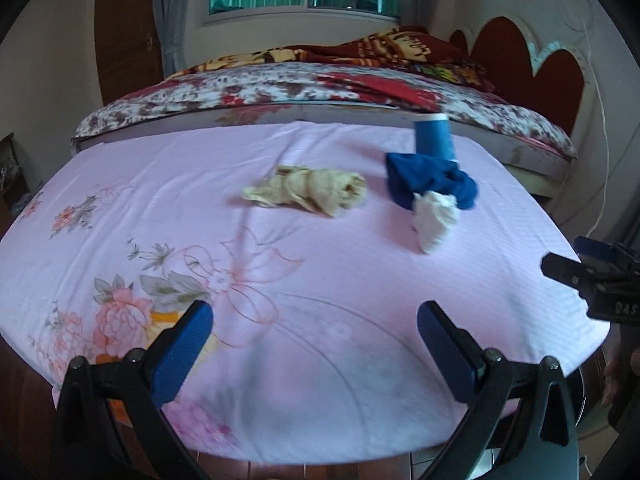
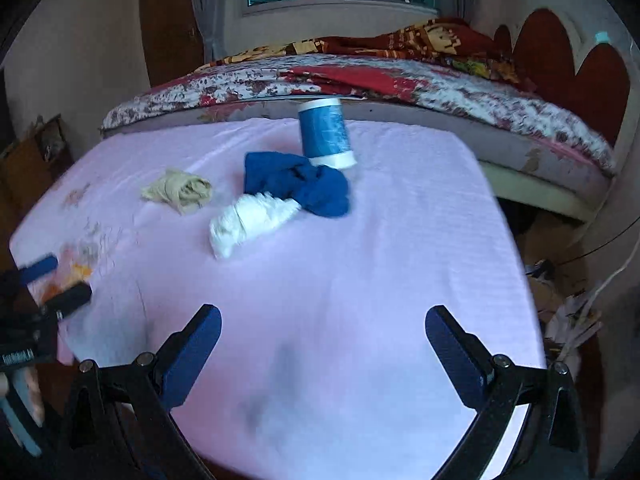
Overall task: Collect trash
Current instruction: 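Move both tools back over the bed toward the remaining items, then grasp the beige cloth with the left tool while the right tool grasps the blue paper cup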
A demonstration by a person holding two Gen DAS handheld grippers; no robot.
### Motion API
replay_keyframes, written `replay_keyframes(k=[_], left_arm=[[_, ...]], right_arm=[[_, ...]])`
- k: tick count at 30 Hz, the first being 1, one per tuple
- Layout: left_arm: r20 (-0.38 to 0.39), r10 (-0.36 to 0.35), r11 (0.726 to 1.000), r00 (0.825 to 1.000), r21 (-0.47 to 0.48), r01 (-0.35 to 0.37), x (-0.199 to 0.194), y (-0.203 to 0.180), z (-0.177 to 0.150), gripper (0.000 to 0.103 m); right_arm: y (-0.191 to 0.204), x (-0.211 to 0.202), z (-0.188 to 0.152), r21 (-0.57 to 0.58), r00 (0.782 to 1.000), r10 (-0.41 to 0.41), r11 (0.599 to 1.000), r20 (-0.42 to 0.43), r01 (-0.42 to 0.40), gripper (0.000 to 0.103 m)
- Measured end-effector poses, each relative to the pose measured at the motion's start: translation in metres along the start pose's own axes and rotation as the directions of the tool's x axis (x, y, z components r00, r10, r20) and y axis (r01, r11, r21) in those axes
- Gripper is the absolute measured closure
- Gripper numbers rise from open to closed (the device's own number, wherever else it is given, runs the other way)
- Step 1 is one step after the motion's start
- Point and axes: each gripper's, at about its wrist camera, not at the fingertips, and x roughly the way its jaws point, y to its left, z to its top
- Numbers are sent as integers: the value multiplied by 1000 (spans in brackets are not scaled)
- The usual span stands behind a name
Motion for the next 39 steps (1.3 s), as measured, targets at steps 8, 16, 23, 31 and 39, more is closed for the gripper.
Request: replay_keyframes(k=[8, 16, 23, 31, 39], left_arm=[[2, 0, 1000, 1000, -28, 0, 22, 26, 14, 2], [-6, -18, 1000, 1000, -24, 18, 52, 30, 35, 5], [-34, -17, 1000, 999, 24, 18, 99, 12, 71, 5], [-100, -29, 999, 995, 30, 32, 149, 12, 94, 13], [-107, -129, 990, 986, 51, 135, 148, 6, 97, 67]], right_arm=[[33, 43, 43, -17, 1000, 8, 1000, 27, -7, 0], [11, 63, 67, 16, 998, -30, 999, 56, 29, 0], [6, 99, 120, -16, 998, -46, 999, 54, 47, 0], [1, 167, 168, -36, 997, -68, 997, -27, 67, 4], [-24, 156, 167, 17, 1000, -2, 1000, 17, 1, 46]])
